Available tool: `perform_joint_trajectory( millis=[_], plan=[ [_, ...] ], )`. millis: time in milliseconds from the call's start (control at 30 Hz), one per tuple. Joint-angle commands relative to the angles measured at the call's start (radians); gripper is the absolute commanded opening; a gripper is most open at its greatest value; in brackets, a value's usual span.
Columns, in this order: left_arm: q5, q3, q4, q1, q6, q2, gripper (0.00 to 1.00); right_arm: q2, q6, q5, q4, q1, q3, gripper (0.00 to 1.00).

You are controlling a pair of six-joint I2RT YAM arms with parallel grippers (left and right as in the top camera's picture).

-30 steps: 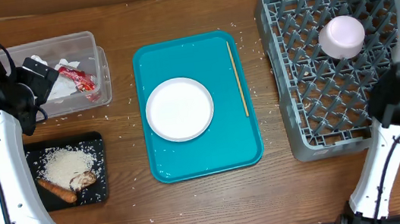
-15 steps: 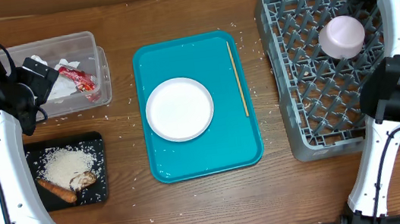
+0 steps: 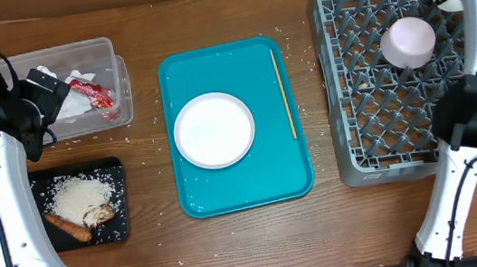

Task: Sort waste into correct bins and load items into the dishwasher

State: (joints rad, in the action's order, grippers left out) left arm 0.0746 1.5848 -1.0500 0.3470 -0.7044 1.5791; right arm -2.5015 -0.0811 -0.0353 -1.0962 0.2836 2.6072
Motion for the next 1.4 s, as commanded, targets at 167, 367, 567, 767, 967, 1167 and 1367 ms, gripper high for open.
perform_joint_trajectory(
  millis=[167,367,567,767,967,1167,1367],
  plan=[
    [-0.007,0.018,0.002,0.000,-0.006,-0.013,1.00,0.098,-0.027,-0.630,0.055,0.164,-0.027,0.04],
    [-0.007,0.018,0.002,0.000,-0.006,-0.013,1.00,0.098,-0.029,-1.017,0.275,0.239,-0.185,0.04],
    [-0.007,0.018,0.002,0.000,-0.006,-0.013,1.00,0.098,-0.188,-1.056,0.507,0.248,-0.349,0.04],
    [-0.007,0.018,0.002,0.000,-0.006,-0.013,1.00,0.098,-0.233,-1.022,0.560,0.251,-0.415,0.04],
    [-0.007,0.018,0.002,0.000,-0.006,-0.013,1.00,0.098,-0.269,-1.013,0.540,0.283,-0.415,0.04],
    [-0.007,0.018,0.002,0.000,-0.006,-0.013,1.00,0.098,-0.283,-1.013,0.512,0.314,-0.415,0.07],
    [-0.007,0.018,0.002,0.000,-0.006,-0.013,1.00,0.099,-0.317,-1.013,0.476,0.322,-0.410,0.11]
  ],
)
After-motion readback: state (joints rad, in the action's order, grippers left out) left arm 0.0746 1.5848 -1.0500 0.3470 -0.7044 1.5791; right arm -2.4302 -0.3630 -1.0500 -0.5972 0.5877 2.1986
